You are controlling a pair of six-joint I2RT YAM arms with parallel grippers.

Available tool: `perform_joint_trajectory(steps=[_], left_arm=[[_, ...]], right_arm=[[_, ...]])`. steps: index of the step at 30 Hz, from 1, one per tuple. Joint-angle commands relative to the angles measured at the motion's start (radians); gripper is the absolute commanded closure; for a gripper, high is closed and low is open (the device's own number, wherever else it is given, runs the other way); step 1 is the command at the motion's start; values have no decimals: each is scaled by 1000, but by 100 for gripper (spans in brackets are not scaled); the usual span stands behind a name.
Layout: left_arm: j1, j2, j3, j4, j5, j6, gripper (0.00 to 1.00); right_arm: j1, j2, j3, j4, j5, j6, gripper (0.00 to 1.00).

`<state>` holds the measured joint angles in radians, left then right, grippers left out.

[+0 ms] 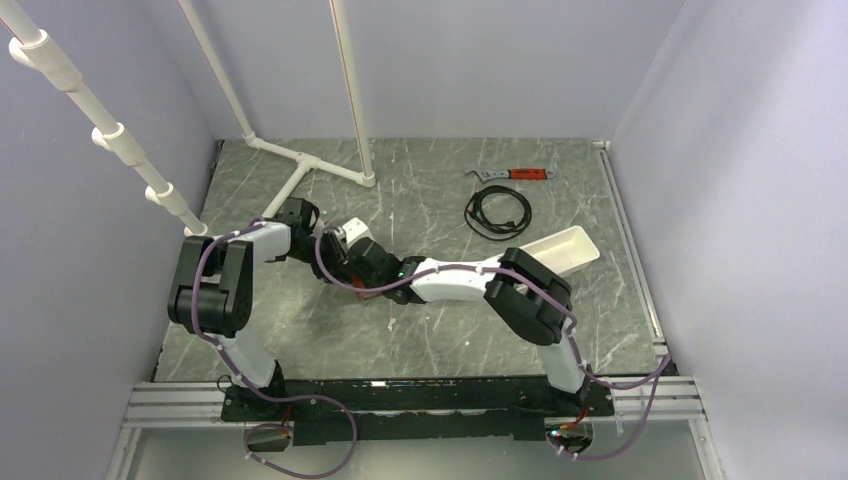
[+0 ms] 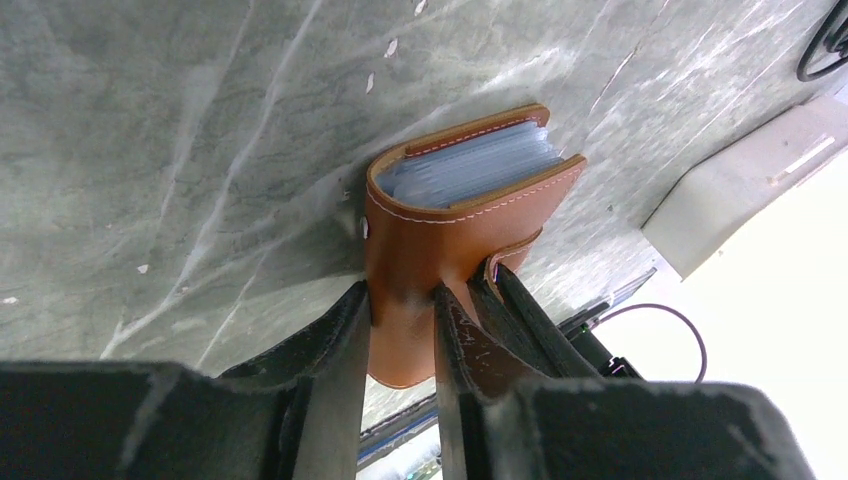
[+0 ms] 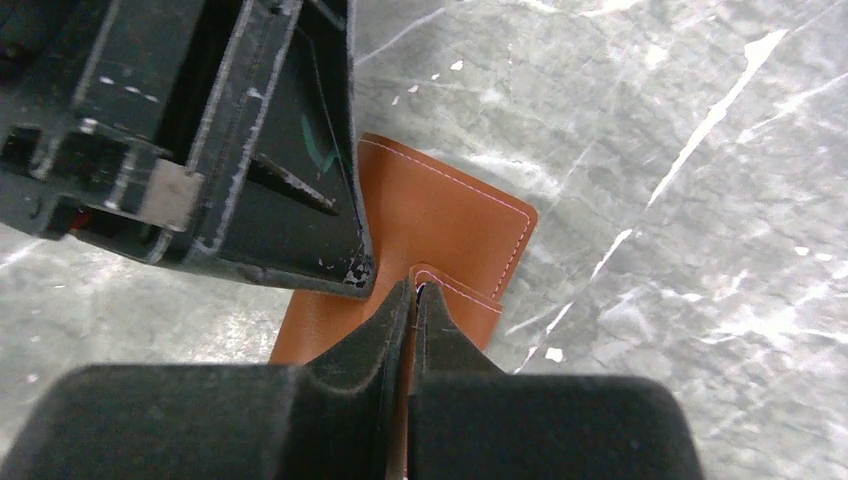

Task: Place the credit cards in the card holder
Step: Close the card holder at the center of the board.

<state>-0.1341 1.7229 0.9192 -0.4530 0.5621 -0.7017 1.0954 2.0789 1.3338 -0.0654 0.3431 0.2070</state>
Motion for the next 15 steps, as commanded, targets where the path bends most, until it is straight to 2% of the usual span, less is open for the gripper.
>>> perform_joint_trajectory(steps=[1,5,9,15], left_arm=[[-13,-47,-21,-12,38,27,67],[-13,-75,-45,20,69,37,61],[-13,-75,-63,48,98,54,56],[-13,-83,-84,50,99,73,55]], right_arm=[[-8,127,-247,-167,-626,198,100],[-130,33,-293,-4,-807,226,97],[-218,32,-301,150,-983,296,93],[-268,10,-329,179,-1004,330,84]])
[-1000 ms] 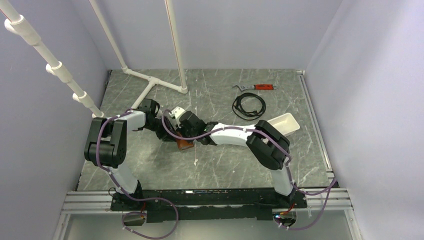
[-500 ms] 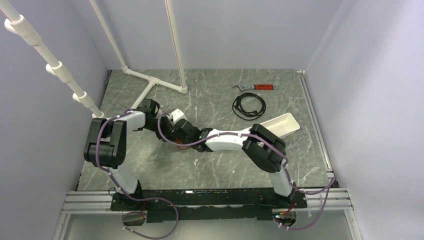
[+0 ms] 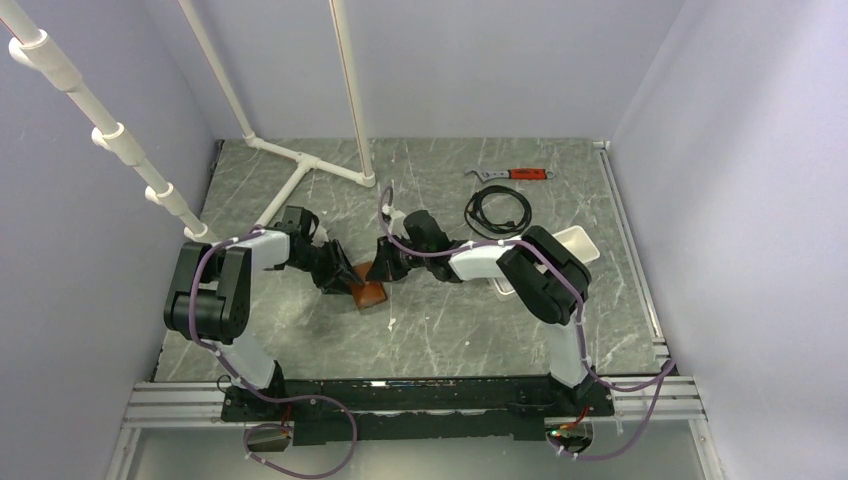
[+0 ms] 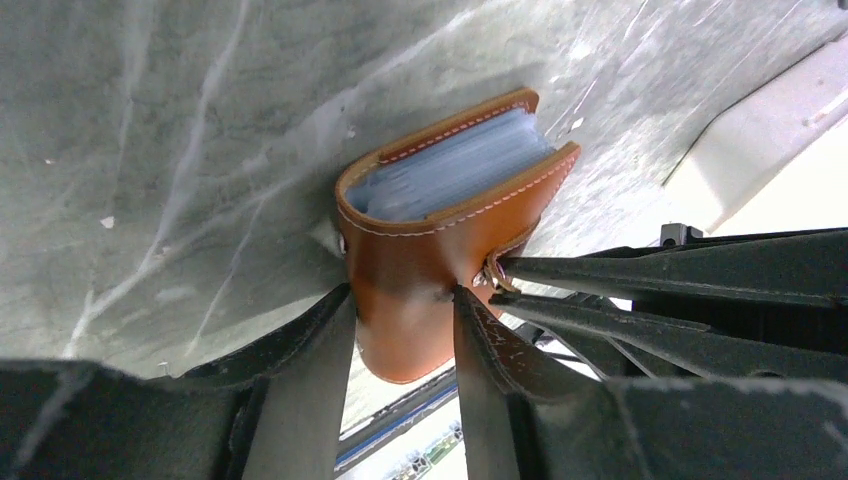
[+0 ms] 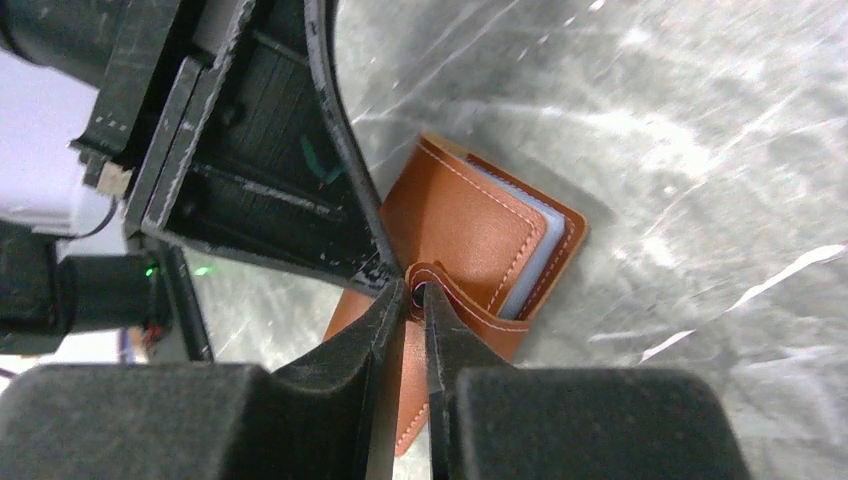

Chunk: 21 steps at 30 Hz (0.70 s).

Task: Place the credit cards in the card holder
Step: Close the card holder at the center of the board.

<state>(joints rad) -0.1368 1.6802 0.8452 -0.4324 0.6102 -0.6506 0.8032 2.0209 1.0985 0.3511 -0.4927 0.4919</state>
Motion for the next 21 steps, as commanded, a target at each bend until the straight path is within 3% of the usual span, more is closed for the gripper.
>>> perform_joint_trajectory(steps=[1,8,11,17,21], left_arm=[[-10,-44,-11,27,46,22,55],[-4,-52,-29,47,34,-12,55],[-1,-60,-36,44,29,-20,57],[0,-95,-35,13,34,-1,48],[0,-113,-40,-14,38,11,45]], right_arm=[[16,66,-102,-228,-176,51,84],[-10,82,-132,-122,-231,138,85],[-33,82,-161,-41,-248,200,100],[-65,51,-188,5,-266,201,100],[-71,33,-162,-58,-259,149,100]])
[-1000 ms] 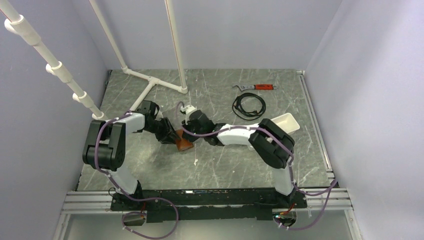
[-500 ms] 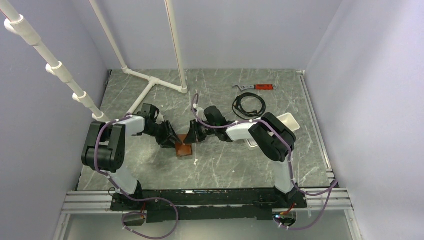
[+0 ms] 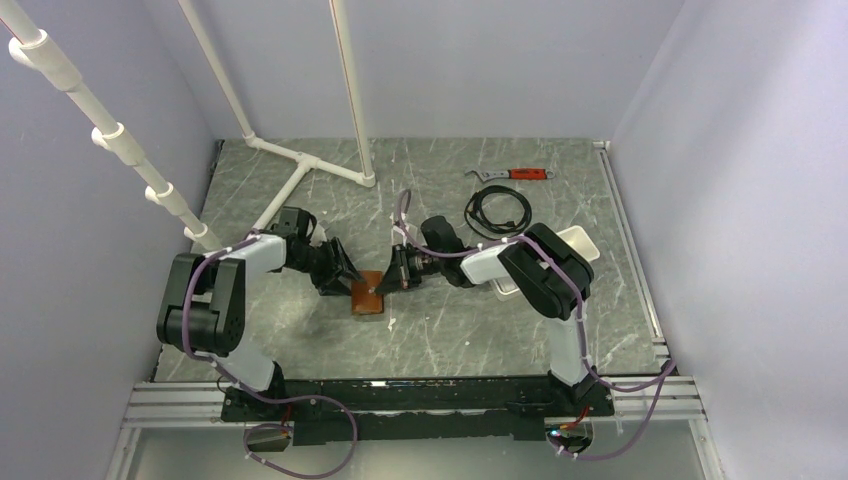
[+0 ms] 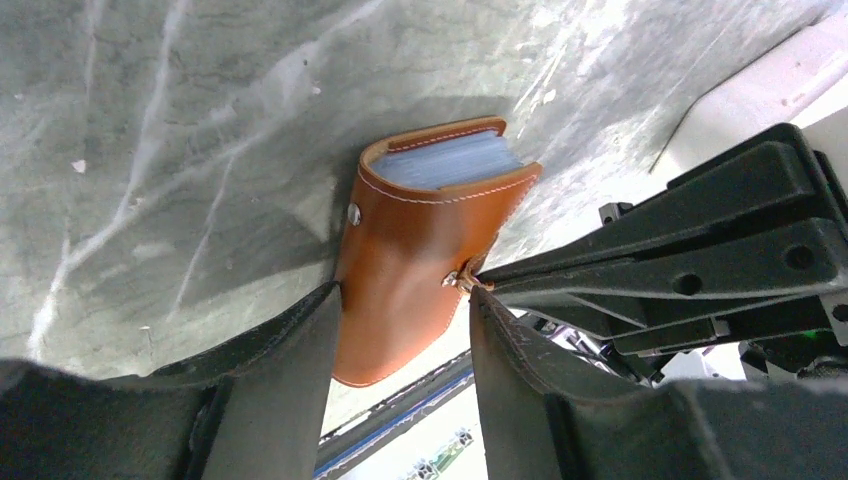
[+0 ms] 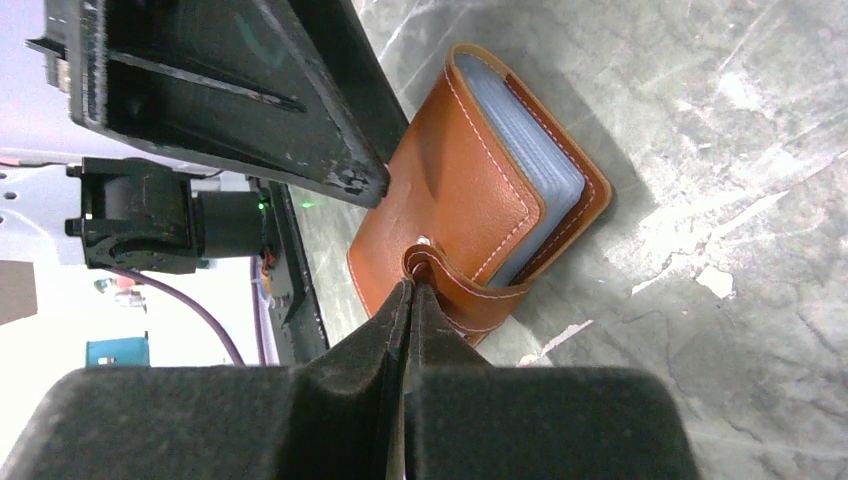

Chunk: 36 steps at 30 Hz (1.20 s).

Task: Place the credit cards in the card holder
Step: Close the card holder at the center of the board.

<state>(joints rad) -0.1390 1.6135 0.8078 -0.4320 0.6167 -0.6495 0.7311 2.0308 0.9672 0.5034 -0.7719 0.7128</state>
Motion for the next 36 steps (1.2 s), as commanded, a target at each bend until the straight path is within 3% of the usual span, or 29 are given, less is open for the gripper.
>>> perform_joint_trajectory(steps=[1,15,26,30,36], left_arm=[[2,-46,-9,-17,34,11,46],[-19,-10,-71,56,52,-15,58],[-20,-31,-74,73,61,-36,66],[-20,-34,-77,82,72,-40,68],[-20,-35,-90,94,78,-45,69]], right_arm=[[1,21,-25,-226,27,-84,100],[40,10,97,-411,160,-148,100],[142,2,280,-785,495,-232,100],[138,-5,248,-757,499,-169,100],[56,-13,91,-464,295,-1,100]])
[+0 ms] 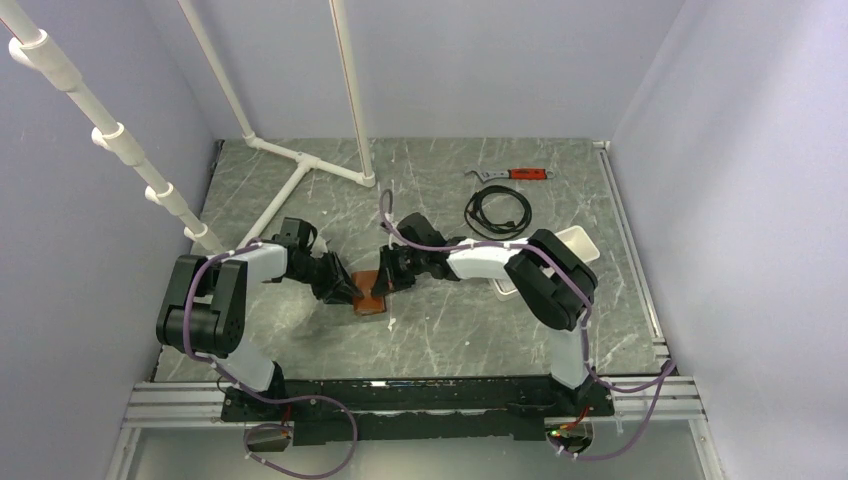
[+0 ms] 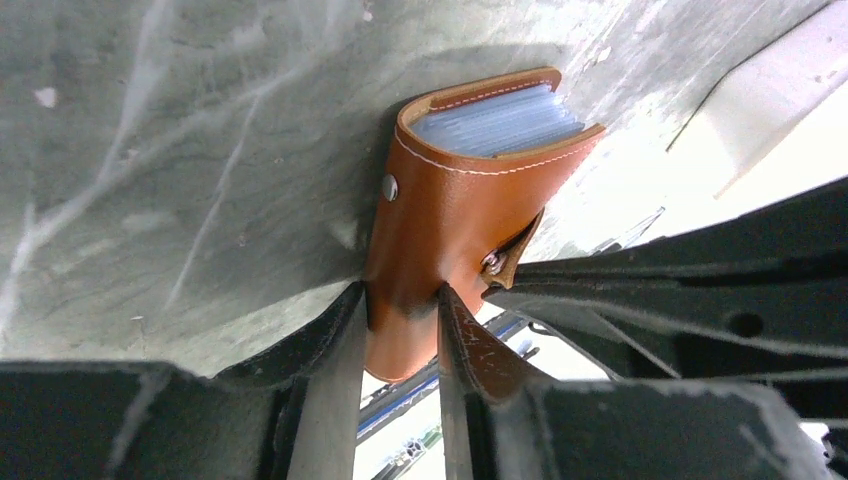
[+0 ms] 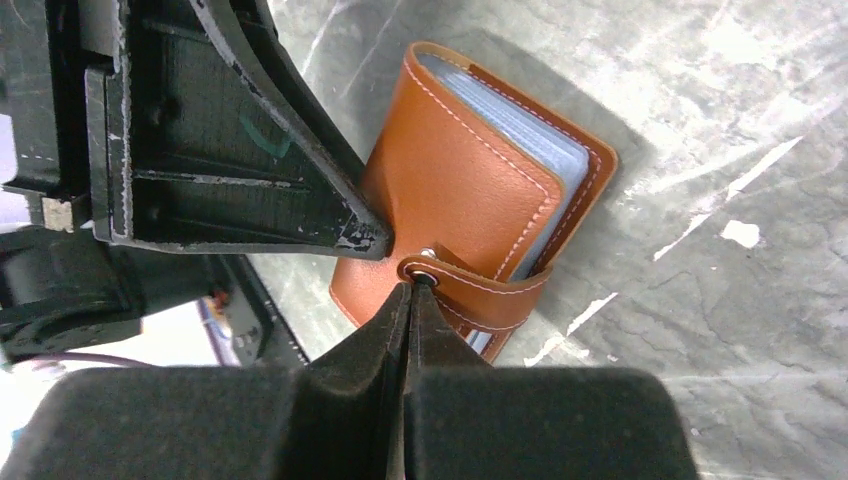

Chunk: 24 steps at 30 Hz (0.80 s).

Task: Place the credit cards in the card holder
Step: Close the card holder at the center of the board.

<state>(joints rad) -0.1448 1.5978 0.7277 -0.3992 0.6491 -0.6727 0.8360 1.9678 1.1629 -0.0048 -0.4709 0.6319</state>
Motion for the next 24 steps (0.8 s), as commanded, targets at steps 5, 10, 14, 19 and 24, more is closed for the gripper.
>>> perform_joint_trajectory(steps=[5,10,14,19,24], left_arm=[[-14,-17,-18,68,51,-24,70],[-15,-5,-20,73,51,-22,70],[-15,10,-22,94,69,-32,70],[-15,17,-10,90,74,-26,71],[-15,20,-13,101,83,-31,71]], right_arm=[[-84,93,-160,217,-140,182,100],[-114,123,-199,363,-226,262,100],[-116,131,-173,316,-230,247,100],[-125,144,-145,259,-235,259,100],[-139,144,-162,291,-214,342,100]])
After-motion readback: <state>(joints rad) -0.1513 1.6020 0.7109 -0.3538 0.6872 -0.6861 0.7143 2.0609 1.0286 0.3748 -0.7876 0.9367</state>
